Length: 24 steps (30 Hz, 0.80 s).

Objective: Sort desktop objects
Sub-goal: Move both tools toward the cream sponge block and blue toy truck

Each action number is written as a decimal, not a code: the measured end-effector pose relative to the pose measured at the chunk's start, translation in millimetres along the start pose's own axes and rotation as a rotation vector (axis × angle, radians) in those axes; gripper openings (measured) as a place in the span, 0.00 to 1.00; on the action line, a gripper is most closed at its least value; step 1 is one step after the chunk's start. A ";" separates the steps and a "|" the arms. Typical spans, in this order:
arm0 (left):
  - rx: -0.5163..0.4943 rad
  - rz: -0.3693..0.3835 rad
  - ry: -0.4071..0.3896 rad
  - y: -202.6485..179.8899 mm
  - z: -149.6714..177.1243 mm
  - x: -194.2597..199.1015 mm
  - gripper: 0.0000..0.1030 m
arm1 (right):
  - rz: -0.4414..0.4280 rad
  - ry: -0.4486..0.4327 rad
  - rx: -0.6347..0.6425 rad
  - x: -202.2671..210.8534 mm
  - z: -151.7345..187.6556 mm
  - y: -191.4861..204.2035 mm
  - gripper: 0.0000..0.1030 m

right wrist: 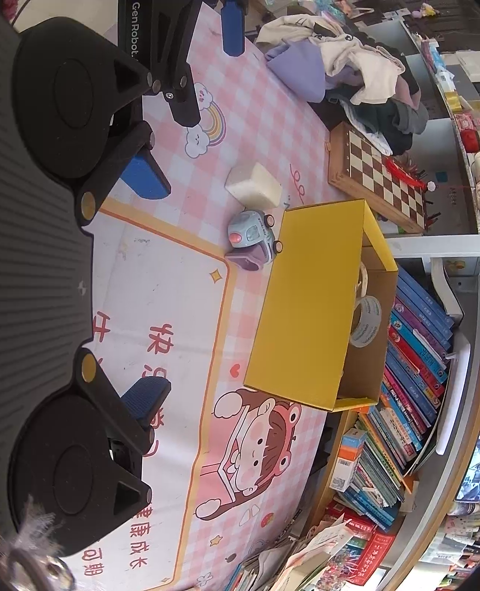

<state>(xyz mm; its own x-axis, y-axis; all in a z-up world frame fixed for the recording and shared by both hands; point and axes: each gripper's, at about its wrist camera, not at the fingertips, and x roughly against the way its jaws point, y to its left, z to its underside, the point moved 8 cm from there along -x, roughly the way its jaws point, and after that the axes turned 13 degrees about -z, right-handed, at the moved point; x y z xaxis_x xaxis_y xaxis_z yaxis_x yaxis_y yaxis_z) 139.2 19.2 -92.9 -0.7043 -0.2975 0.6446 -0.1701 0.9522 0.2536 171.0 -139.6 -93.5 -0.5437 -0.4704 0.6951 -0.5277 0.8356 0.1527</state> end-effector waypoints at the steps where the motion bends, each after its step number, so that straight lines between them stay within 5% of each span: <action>1: 0.001 -0.001 0.002 0.2 -0.1 -0.7 0.93 | -0.002 0.002 0.003 -1.0 -0.5 0.2 1.00; 24: 0.024 -0.020 0.036 1.0 -1.2 -14.1 0.93 | -0.030 0.029 0.023 -17.4 -10.1 -2.9 1.00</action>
<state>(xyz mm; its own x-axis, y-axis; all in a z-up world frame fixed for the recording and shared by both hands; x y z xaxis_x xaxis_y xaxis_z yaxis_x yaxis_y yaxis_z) 149.8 24.3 -100.9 -0.6751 -0.3182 0.6655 -0.2008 0.9474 0.2493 188.6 -130.9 -98.9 -0.5082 -0.4868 0.7105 -0.5585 0.8142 0.1583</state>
